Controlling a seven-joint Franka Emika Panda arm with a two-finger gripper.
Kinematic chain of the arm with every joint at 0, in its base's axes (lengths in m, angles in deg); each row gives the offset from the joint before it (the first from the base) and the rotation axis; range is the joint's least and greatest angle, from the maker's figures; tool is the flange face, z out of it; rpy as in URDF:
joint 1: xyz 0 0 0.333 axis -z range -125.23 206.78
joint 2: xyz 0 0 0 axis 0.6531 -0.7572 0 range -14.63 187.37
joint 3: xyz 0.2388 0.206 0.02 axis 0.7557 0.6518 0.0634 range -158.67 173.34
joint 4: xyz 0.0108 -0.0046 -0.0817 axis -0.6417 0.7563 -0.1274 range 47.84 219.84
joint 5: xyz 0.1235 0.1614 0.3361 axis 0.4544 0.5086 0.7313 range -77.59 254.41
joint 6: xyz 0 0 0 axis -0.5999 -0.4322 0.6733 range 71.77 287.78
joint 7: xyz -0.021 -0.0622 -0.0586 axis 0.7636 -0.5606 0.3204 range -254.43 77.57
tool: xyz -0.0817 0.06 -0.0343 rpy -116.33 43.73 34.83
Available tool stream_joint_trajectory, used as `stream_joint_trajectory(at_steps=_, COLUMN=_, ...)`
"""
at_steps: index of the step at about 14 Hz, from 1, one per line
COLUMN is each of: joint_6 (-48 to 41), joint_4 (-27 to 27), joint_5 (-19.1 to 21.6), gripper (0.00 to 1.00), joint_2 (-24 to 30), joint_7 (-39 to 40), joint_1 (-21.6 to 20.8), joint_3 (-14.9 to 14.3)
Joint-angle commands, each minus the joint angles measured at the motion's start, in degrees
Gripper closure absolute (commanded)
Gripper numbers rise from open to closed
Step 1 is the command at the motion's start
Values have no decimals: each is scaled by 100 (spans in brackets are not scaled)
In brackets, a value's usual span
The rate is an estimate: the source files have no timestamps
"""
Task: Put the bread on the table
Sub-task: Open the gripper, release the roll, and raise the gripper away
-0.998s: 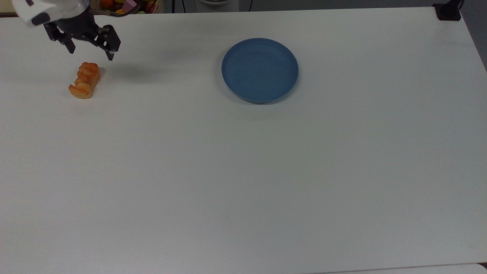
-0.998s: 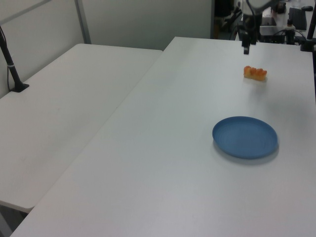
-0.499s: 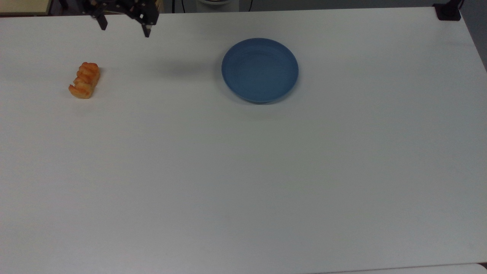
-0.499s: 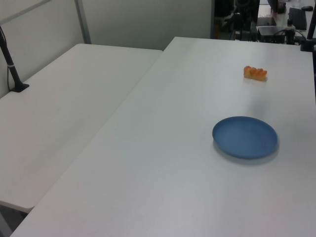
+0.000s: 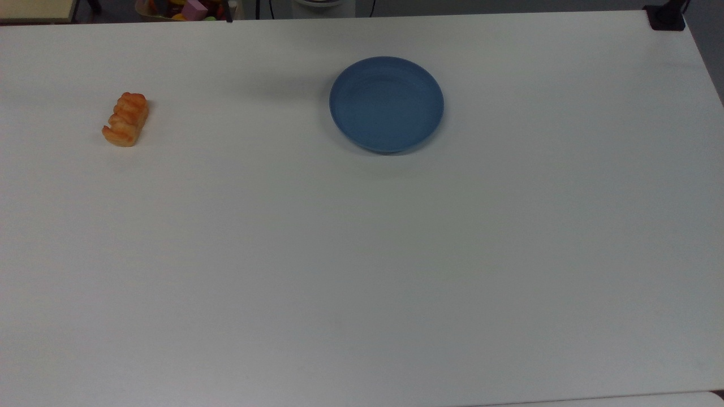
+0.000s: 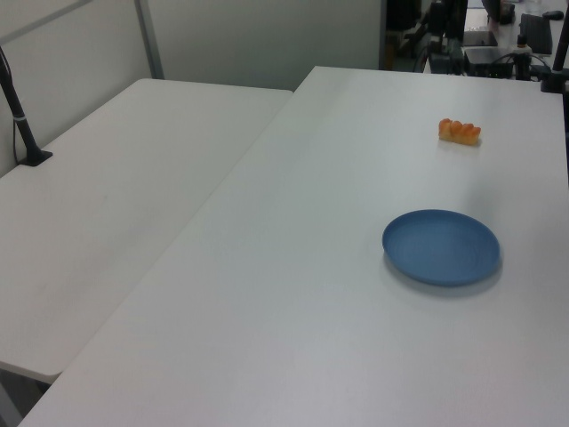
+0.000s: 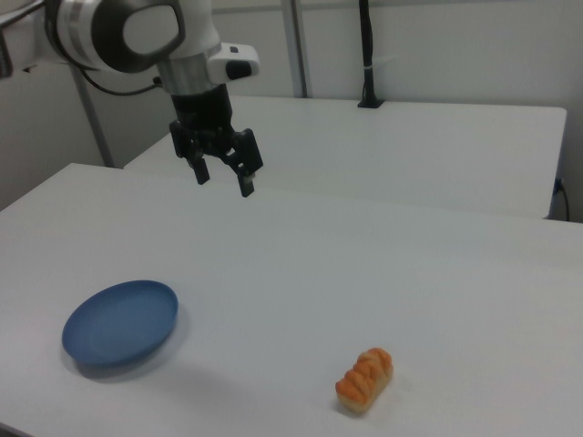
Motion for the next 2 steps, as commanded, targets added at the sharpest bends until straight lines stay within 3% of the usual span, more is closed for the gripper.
stream_joint_trajectory(at_steps=1, joint_6=-317, joint_4=91, joint_5=292, gripper=0, joint_2=207, joint_7=14, joint_1=138, joint_3=153)
stream_joint_trajectory(at_steps=2, joint_6=-317, joint_4=90, joint_5=389, gripper=0, joint_2=268, joint_7=32, joint_1=182, joint_3=188)
